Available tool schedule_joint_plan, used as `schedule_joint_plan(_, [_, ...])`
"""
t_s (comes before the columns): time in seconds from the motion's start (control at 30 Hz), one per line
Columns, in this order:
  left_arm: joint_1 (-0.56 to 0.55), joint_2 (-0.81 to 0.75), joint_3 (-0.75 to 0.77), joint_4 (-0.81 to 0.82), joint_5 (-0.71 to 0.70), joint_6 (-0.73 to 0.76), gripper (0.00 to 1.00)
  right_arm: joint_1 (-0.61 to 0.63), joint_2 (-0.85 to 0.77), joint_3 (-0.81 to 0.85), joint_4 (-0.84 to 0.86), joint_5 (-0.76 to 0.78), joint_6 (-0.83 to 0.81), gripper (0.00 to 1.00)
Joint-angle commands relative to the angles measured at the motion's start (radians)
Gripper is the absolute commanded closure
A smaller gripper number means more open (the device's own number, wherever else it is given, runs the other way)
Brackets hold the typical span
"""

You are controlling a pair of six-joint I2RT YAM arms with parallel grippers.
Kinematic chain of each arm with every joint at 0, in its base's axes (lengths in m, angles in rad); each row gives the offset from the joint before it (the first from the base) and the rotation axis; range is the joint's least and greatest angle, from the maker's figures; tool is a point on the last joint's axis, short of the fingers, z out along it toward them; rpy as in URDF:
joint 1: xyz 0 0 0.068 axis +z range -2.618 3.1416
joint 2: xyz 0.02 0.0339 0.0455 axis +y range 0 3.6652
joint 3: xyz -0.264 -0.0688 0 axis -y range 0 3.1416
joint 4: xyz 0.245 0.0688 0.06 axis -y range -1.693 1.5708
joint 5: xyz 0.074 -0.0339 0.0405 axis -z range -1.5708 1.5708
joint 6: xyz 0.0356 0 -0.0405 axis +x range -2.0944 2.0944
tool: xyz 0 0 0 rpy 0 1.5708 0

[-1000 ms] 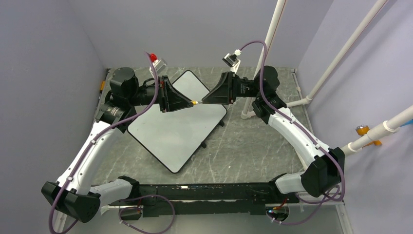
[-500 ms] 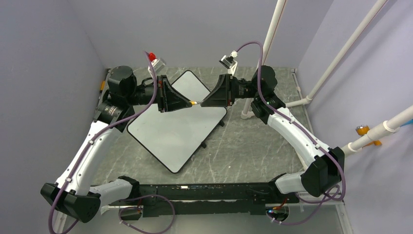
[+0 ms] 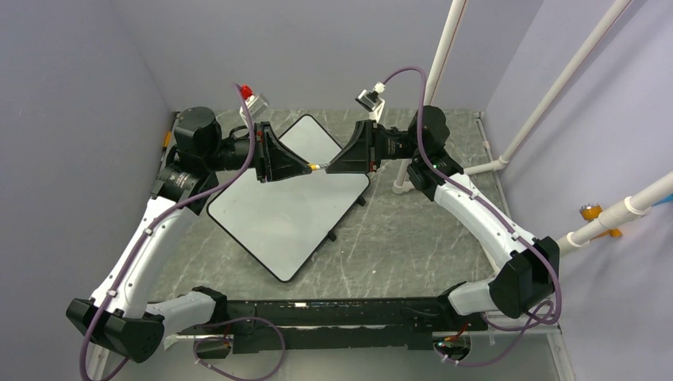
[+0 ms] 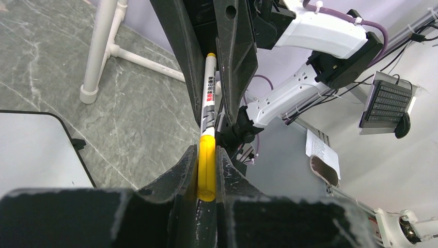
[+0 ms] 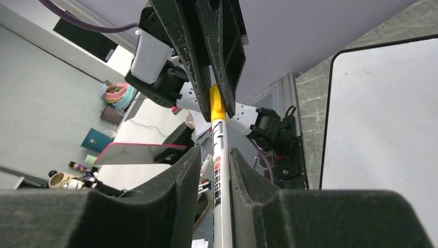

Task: Write a sentence on the whiteboard
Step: Open the pen cap from the whiteboard marker.

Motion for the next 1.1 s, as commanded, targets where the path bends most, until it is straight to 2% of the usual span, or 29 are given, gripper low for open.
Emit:
schedule_joint_plan(0.0, [-0.01,0.006,0.008,0.039,0.01,0.006,1.0,0.039,0.01,0.049,0.045,0.011,-0.005,0.71])
schedule_joint_plan(0.67, [-0.012,-0.008,-0.017,0.048,0.0,0.005,1.0,0.063,0.034,0.044,0.095,0.056,0.036,0.7])
schedule_joint_plan(0.8, [-0.013,-0.007,-0.019,0.049,-0.001,0.006,1.0,0.073,0.039,0.045,0.088,0.057,0.032,0.79])
schedule_joint_plan(0.87, [-0.013,-0.008,-0.018,0.049,-0.001,0.007,1.0,0.078,0.041,0.048,0.079,0.056,0.026,0.88])
schedule_joint_plan(0.97, [-0.012,-0.006,-0.017,0.045,-0.001,0.009,1.0,0.082,0.043,0.05,0.065,0.058,0.016,0.95])
schedule_joint_plan(1.07, [-0.013,-0.006,-0.015,0.043,-0.001,0.014,1.0,0.085,0.04,0.049,0.068,0.05,0.014,1.0])
